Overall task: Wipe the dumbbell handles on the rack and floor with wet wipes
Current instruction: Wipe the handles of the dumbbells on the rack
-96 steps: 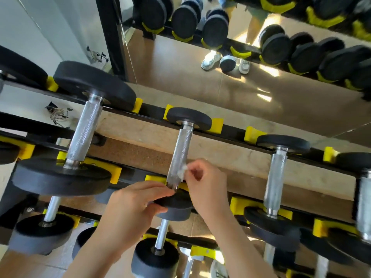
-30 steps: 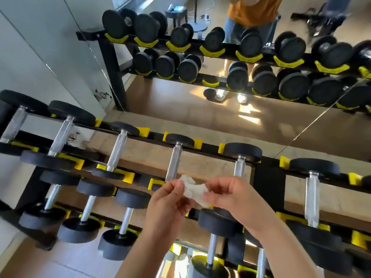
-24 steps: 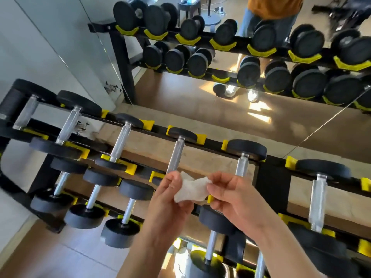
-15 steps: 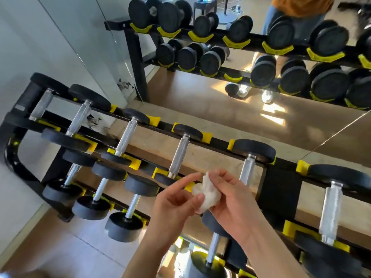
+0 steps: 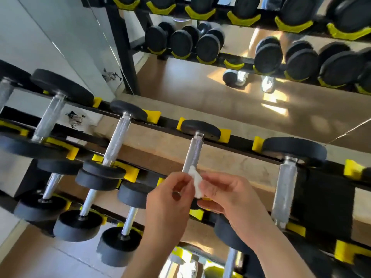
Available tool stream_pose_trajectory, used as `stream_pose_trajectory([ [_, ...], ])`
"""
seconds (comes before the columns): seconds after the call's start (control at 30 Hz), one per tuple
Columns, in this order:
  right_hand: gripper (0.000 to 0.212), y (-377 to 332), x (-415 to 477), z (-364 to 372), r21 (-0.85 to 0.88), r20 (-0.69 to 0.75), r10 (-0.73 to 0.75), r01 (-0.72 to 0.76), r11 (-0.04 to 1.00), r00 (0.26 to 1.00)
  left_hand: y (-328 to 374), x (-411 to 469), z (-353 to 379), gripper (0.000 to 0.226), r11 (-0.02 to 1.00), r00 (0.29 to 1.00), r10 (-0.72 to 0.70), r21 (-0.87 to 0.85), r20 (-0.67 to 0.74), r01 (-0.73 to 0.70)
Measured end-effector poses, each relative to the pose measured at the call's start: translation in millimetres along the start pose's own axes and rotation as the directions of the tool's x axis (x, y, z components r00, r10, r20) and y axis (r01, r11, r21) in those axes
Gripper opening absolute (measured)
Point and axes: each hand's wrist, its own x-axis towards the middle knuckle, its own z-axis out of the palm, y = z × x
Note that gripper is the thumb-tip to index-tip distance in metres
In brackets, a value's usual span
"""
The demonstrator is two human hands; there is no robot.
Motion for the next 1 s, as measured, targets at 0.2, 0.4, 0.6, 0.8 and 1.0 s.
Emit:
stream_pose_trajectory([
  [0.2, 0.010, 27, 67, 0, -0.177, -0.513, -0.241, 0.173, 0.969, 0.824, -50, 17, 2, 0.023, 0.894, 0.933, 0.321, 0.274, 0.162, -0.355],
  [0.4, 0.014, 47, 114, 3, -0.698, -0.385, -0.671, 0.275, 0.661, 0.634, -70, 17, -11, 0.026, 0.673, 0.788, 0.521, 0.410, 0.328, -0.615],
  [0.6, 0.012, 67, 84, 3, -0.790, -0.197, -0.621, 0.253, 0.559, 0.759, -61, 14, -17, 0.034, 0.570, 0.784, 0.476, 0.539, 0.398, -0.620],
  [0.8, 0.009, 53, 111, -1, -0.837, -0.282, -0.734, 0.216, 0.503, 0.618, -72, 15, -10, 0.033, 0.598, 0.760, 0.532, 0.471, 0.373, -0.649],
  [1.0, 0.006, 73, 83, 19, -0.788, -0.143, -0.672, 0.328, 0.522, 0.727, -103, 41, -36, 0.037, 0.564, 0.615, 0.650, 0.258, 0.447, -0.784],
])
